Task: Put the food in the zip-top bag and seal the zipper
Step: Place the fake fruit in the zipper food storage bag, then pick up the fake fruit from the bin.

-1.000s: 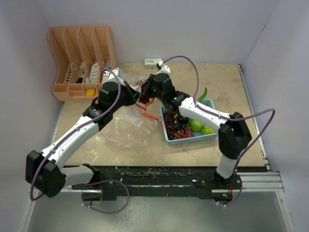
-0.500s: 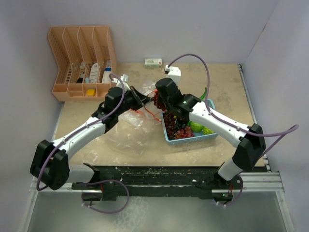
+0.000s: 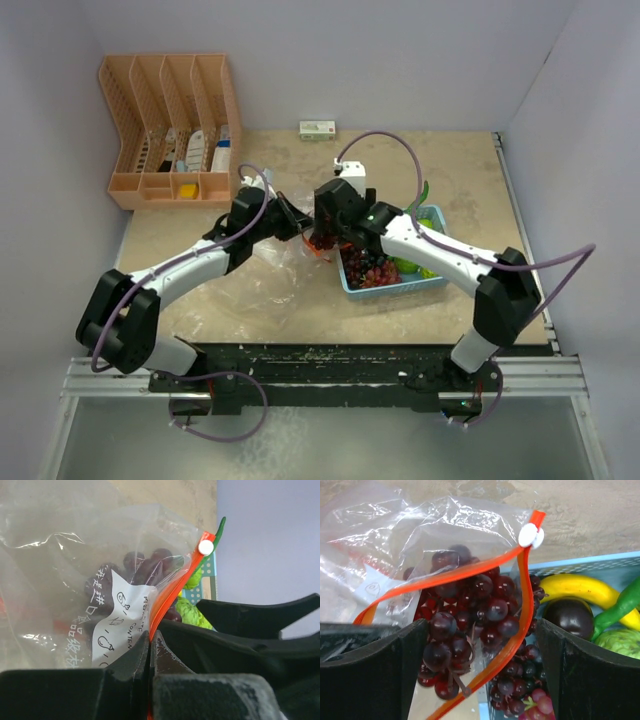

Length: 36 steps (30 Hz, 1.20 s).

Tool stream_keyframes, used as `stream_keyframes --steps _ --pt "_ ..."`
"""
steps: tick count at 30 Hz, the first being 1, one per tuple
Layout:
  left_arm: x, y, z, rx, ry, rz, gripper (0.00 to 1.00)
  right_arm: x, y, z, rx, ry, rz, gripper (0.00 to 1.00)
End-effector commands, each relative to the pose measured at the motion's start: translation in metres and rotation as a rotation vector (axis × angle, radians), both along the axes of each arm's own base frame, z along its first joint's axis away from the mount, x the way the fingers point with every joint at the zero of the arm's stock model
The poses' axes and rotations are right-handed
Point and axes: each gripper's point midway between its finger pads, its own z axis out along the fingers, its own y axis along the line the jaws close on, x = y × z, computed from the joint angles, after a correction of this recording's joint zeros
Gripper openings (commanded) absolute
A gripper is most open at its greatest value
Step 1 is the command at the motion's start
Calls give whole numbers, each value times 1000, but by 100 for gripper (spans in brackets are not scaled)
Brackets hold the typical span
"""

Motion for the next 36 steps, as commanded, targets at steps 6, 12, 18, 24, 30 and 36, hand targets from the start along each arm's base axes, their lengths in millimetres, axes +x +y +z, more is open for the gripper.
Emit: stream_keyframes --steps 6,12,18,24,30,36 --pt "-2 -1 11 -24 -31 -6 0 -24 -15 51 188 -99 24 86" --pt "-2 -2 19 -30 -44 -15 0 -23 -22 12 297 23 23 76" --pt "1 5 41 28 -104 -10 0 -13 -27 17 368 7 31 71" --pt "10 47 66 289 -198 95 0 -19 -52 13 231 42 -20 71" --pt "10 91 86 483 -306 205 0 -38 -59 0 169 131 21 71" --pt "12 101 105 539 -389 220 0 -46 -45 -9 211 173 100 71"
